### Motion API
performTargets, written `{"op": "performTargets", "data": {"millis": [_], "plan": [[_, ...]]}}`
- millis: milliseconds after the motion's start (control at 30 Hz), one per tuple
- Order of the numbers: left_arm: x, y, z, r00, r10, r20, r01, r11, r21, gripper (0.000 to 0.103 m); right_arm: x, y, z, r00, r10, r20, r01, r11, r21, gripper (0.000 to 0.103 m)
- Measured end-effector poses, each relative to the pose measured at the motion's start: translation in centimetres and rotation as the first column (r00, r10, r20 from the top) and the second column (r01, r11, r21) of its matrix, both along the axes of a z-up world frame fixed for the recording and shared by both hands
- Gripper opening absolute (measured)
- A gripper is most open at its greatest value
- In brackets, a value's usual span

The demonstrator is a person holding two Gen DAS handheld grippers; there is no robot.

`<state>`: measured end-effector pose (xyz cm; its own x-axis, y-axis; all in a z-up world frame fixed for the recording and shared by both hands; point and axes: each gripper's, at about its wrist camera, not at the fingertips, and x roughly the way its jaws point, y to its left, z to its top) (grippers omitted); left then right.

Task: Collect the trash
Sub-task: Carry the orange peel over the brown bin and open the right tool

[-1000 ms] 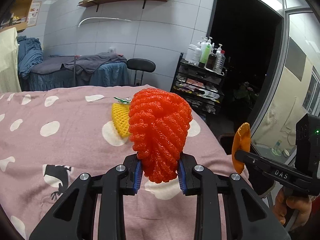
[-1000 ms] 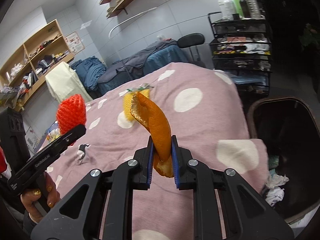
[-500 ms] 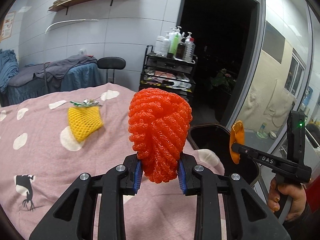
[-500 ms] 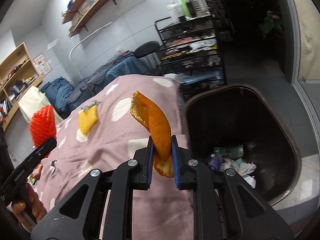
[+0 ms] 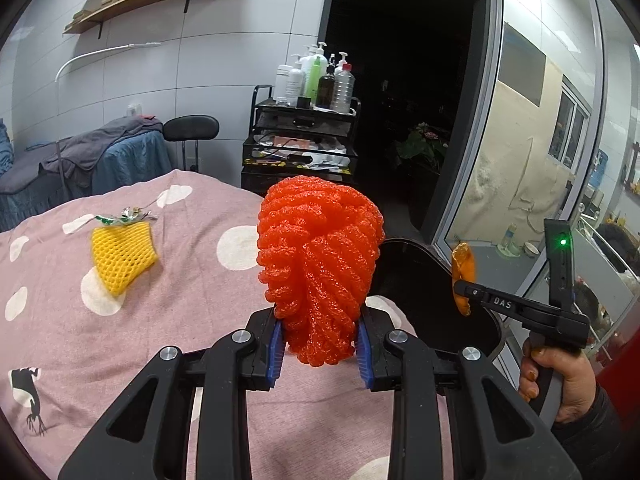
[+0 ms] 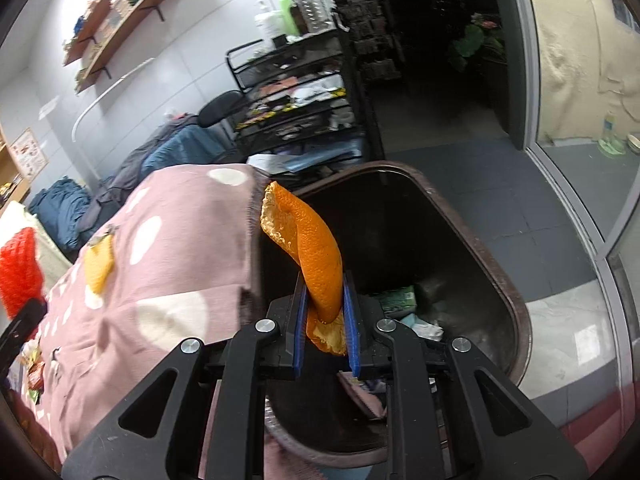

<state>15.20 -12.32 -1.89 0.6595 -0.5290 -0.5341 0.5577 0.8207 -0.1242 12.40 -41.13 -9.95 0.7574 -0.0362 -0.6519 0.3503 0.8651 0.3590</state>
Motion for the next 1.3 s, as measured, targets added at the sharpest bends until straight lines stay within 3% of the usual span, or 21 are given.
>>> {"op": "performTargets", "data": {"millis": [300,467,667,1033,1300], "plan": [[-0.1,-1.5,-0.3,0.999,-0.034,-0.010,0.034,0.999,0.014,0.029,0.6,-2.3,-2.9,0.995,-0.057,-0.082,0.061,0.997,0.050,0.019],[0.3,-2.2,-0.4,0.998,-0.054,-0.018,0.054,0.998,0.017,0.029,-0.1,-2.6,-3.4,0.994,-0.080,-0.069,0.086,0.993,0.081,0.048],[0.4,-3.2,-0.5,0.996,-0.082,-0.038,0.083,0.997,0.009,0.029,-1.4,-2.4,-3.2,0.995,-0.099,-0.035,0.101,0.991,0.085,0.062],[1.0,-7.8,-0.8,0.977,-0.192,-0.087,0.195,0.981,0.021,0.029,-3.5,-2.8,-1.7,0.987,-0.159,-0.001,0.159,0.987,0.034,0.072],[1.7,-11.0,-1.4,0.961,-0.243,-0.130,0.252,0.967,0.050,0.029,-4.8,-3.1,-1.2,0.981,-0.192,-0.009,0.192,0.981,-0.028,0.074]]}}
